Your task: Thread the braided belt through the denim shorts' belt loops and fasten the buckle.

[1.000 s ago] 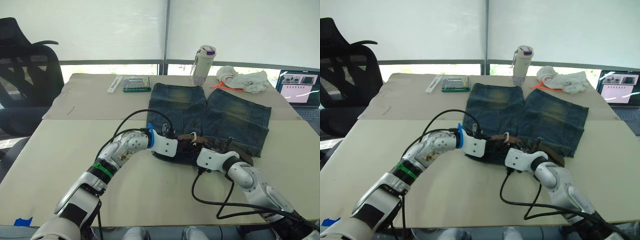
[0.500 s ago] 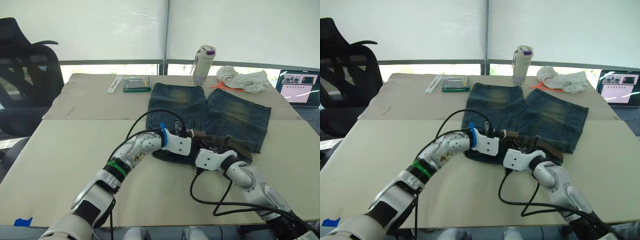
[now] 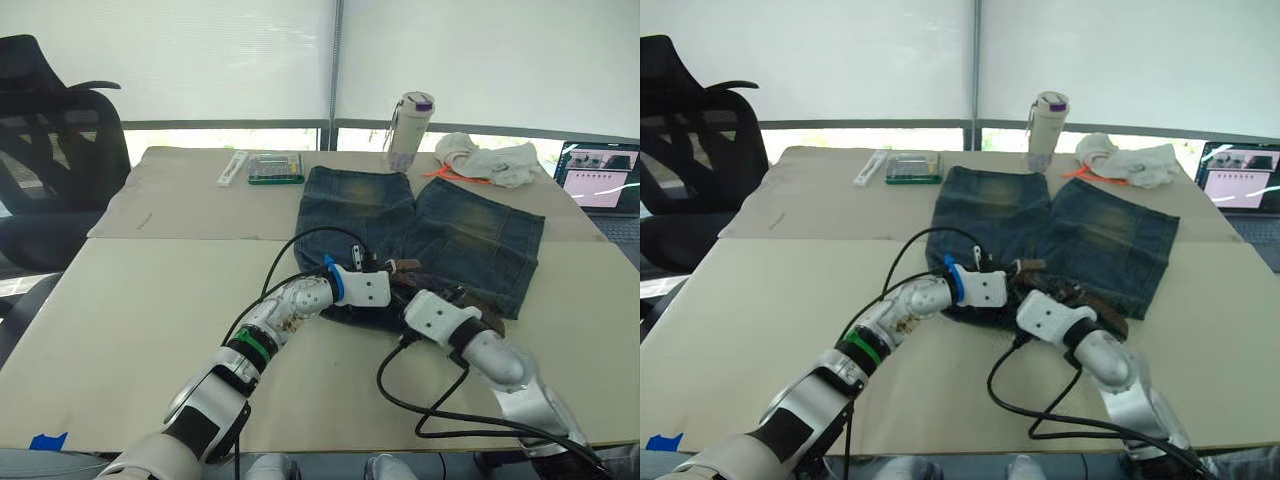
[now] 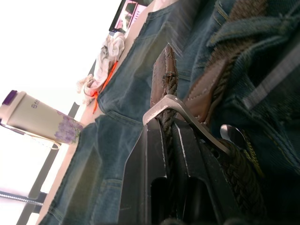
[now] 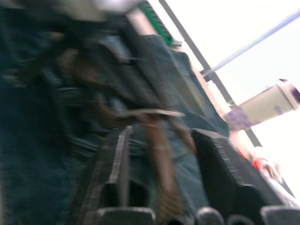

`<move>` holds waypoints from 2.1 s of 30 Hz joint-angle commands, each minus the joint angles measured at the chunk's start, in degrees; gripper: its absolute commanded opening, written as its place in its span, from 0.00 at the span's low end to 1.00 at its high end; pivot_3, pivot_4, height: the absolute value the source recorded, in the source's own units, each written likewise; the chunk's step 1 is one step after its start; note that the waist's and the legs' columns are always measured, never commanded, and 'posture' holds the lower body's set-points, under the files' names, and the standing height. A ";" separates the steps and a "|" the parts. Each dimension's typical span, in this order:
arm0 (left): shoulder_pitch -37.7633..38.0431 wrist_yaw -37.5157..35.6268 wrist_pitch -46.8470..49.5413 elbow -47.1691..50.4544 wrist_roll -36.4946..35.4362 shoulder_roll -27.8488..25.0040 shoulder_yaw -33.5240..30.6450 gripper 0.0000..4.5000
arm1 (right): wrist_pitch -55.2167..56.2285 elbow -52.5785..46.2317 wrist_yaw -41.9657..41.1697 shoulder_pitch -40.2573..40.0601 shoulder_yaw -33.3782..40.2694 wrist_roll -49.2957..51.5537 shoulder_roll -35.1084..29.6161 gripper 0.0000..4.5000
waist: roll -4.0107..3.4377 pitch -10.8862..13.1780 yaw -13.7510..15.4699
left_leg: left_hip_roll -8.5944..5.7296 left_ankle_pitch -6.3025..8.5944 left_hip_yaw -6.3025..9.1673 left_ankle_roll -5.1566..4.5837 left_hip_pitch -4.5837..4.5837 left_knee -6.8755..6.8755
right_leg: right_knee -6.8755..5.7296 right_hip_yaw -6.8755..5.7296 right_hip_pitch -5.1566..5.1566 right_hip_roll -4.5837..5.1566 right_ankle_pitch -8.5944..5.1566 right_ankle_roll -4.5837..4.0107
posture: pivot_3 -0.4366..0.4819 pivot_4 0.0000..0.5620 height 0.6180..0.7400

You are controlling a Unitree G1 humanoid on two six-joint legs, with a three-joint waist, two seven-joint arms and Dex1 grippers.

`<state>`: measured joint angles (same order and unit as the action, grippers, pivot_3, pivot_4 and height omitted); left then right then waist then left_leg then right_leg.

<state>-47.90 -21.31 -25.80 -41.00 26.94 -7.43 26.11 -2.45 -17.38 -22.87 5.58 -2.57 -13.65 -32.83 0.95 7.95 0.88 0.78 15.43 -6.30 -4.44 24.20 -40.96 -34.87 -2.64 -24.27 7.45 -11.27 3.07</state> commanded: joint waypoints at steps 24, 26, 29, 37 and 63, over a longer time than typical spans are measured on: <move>0.34 -0.45 -1.44 0.85 -1.87 -0.02 -0.17 0.00 | 6.63 12.66 0.31 10.56 -4.18 -7.83 -2.97 0.00 | 0.00 0.00 -0.24 | 0.00 -0.04 -0.06 0.07 -0.03 0.03 | -0.02 0.04 -0.04 0.00 0.00 0.00 | 0.48 0.27 0.97; 0.61 -1.01 -1.14 1.19 -2.93 0.09 -0.83 0.08 | 6.88 12.63 0.36 10.17 -3.74 -7.84 -3.46 0.00 | 0.00 0.00 -0.25 | 0.00 -0.04 -0.07 0.07 -0.03 0.03 | -0.02 0.04 -0.04 0.00 0.00 0.00 | 0.48 0.27 0.97; 0.49 0.75 -1.08 1.45 -2.10 -0.43 -1.10 0.30 | 7.23 12.40 0.36 8.87 -2.53 -7.60 -4.63 0.00 | 0.00 0.00 -0.17 | 0.00 -0.04 -0.06 0.07 -0.02 0.03 | -0.02 0.04 -0.04 0.00 0.00 0.00 | 0.48 0.27 0.97; 2.63 1.86 -1.31 1.16 -1.92 -3.48 -1.04 0.90 | 9.82 13.11 1.93 2.42 3.97 -7.36 -11.02 0.00 | 0.00 0.00 -0.11 | 0.00 -0.04 -0.06 0.07 -0.04 0.04 | -0.01 0.05 -0.02 0.00 0.00 0.00 | 0.48 0.27 0.97; 10.26 -8.21 4.69 13.40 -15.73 -6.80 -8.69 0.97 | 5.85 14.81 -1.44 -5.20 22.74 9.86 -13.09 0.30 | 0.00 0.00 -0.22 | 0.07 0.01 -0.13 0.00 -0.29 0.12 | 0.02 0.23 0.08 0.03 -0.01 -0.02 | 0.48 0.27 0.97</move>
<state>-37.82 -26.65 -22.99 -31.95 15.91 -13.57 20.04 4.27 0.08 -22.50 0.00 16.84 -8.35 -45.54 0.95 7.95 0.66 0.86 15.44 -6.44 -4.44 23.91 -40.85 -34.87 -2.41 -24.19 7.48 -11.28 3.06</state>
